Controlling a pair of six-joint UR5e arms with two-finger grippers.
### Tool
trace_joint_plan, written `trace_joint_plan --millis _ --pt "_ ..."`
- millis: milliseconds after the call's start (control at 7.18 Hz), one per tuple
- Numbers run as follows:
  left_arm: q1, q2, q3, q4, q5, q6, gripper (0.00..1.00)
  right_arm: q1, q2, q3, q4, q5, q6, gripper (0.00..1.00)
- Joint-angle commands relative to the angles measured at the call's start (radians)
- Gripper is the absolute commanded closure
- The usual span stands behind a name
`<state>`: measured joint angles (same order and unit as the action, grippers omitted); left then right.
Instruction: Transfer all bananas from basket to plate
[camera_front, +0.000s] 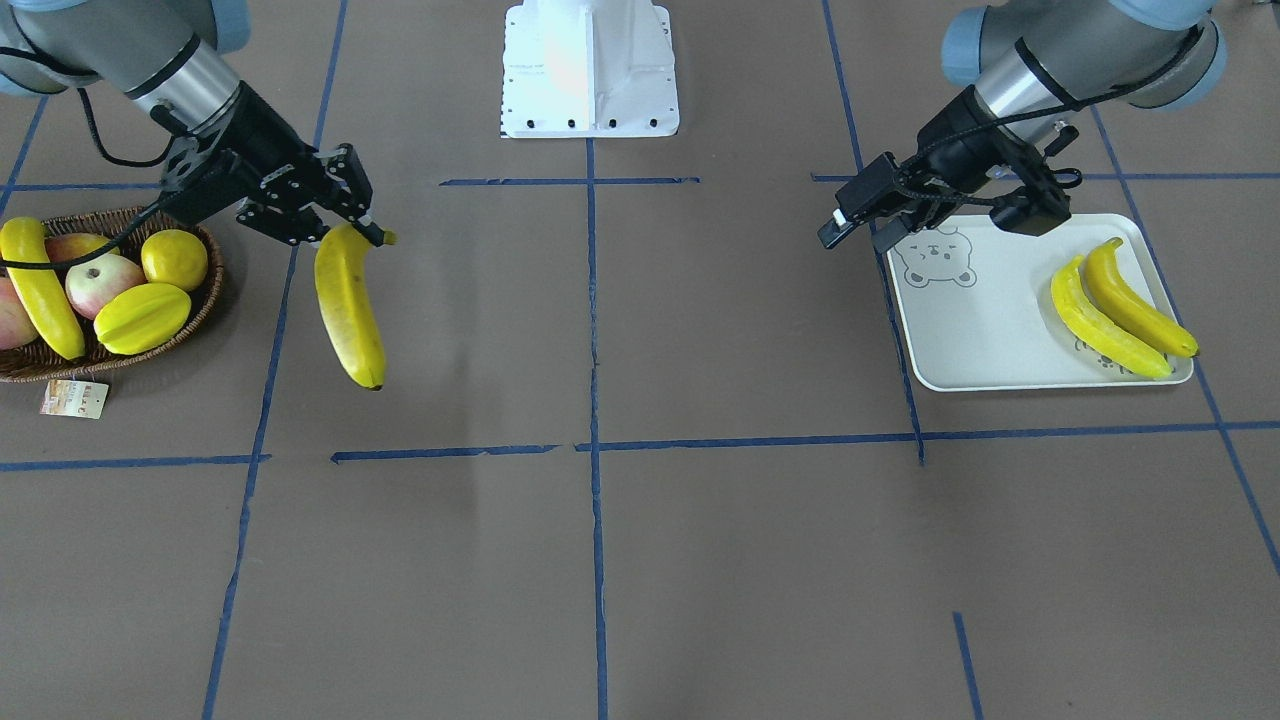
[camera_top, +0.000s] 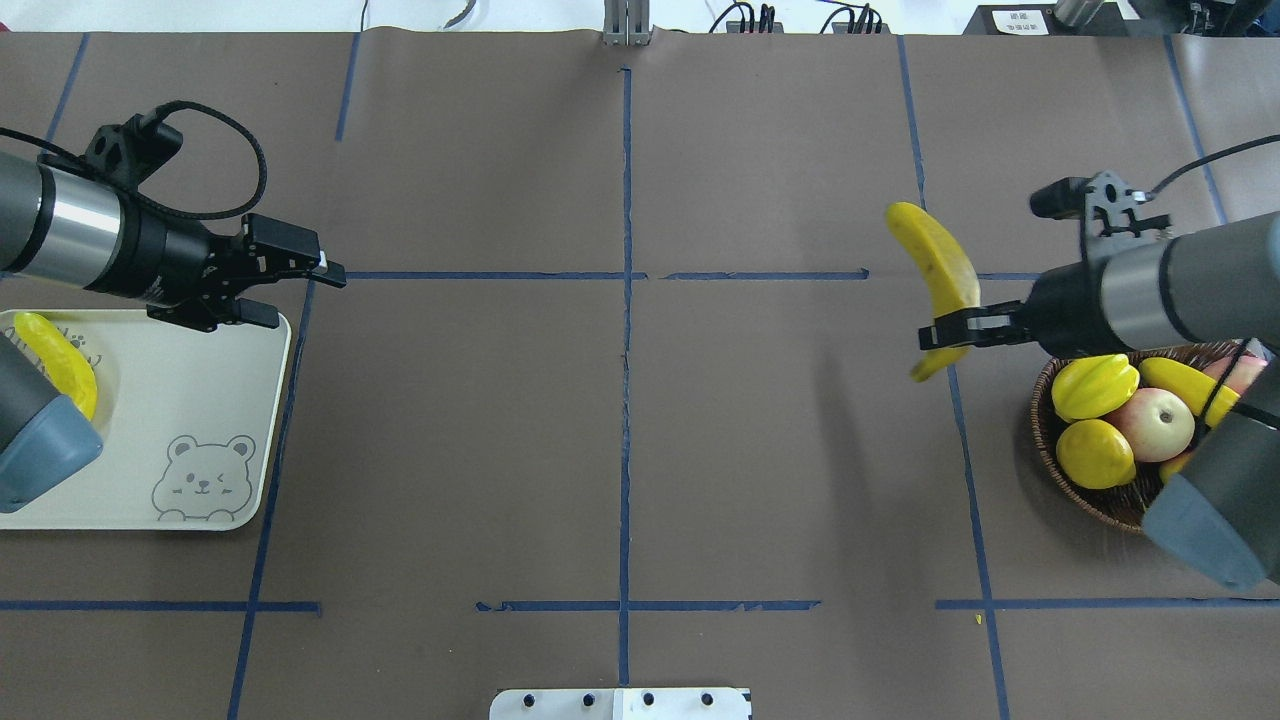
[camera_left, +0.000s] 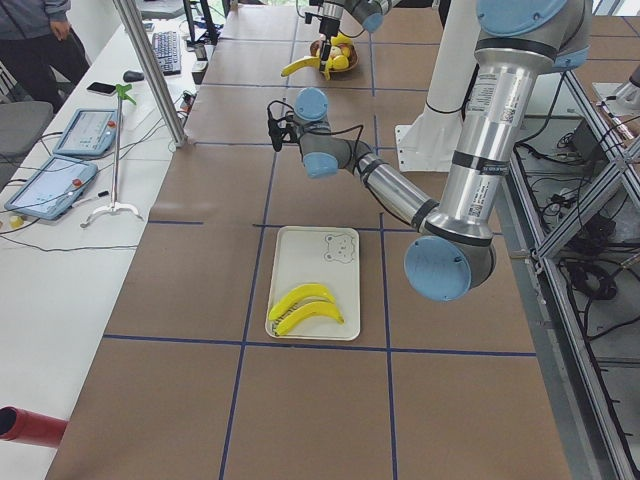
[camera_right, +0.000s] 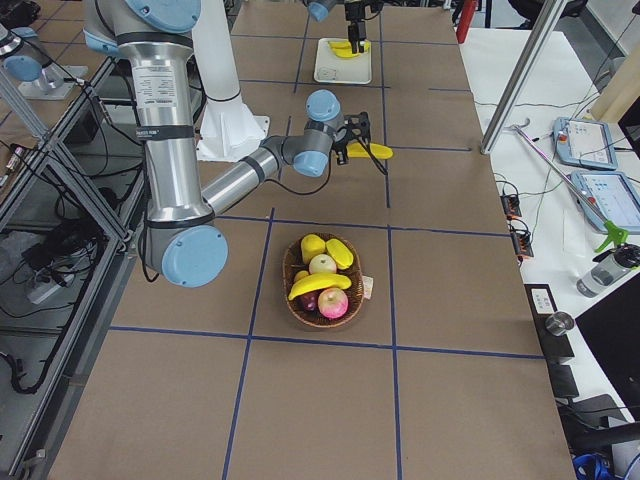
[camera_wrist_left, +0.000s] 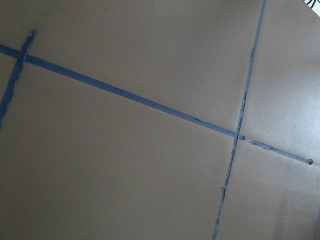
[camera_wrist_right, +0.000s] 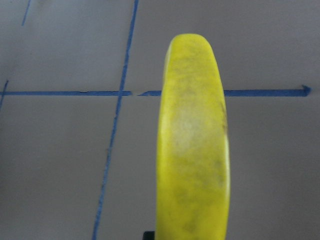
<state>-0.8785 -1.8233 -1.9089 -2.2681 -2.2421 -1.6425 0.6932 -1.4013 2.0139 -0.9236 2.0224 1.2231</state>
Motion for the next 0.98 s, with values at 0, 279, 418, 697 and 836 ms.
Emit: trace_joint_plan --millis 0,279,418,697,836 --pt "0.027 -0.078 0.002 0.011 0.04 -0.094 0.0 -0.154 0.143 0.005 0.0 -0.176 0.161 1.0" --pt "0.058 -0.108 0.014 0.013 0.062 -0.157 0.0 -0.26 0.226 -0.004 0.0 -0.314 0.229 1.0" --pt "0.068 -0.152 0.03 0.015 0.077 -0.204 0.0 -0.305 0.246 -0.014 0.0 -0.376 0.249 1.0" --pt "0.076 -0.212 0.063 0.018 0.079 -0.302 0.0 -0.337 0.335 -0.075 0.0 -0.413 0.248 1.0" --pt "0.088 -0.218 0.065 0.018 0.079 -0.304 0.0 -0.349 0.362 -0.095 0.0 -0.416 0.248 1.0"
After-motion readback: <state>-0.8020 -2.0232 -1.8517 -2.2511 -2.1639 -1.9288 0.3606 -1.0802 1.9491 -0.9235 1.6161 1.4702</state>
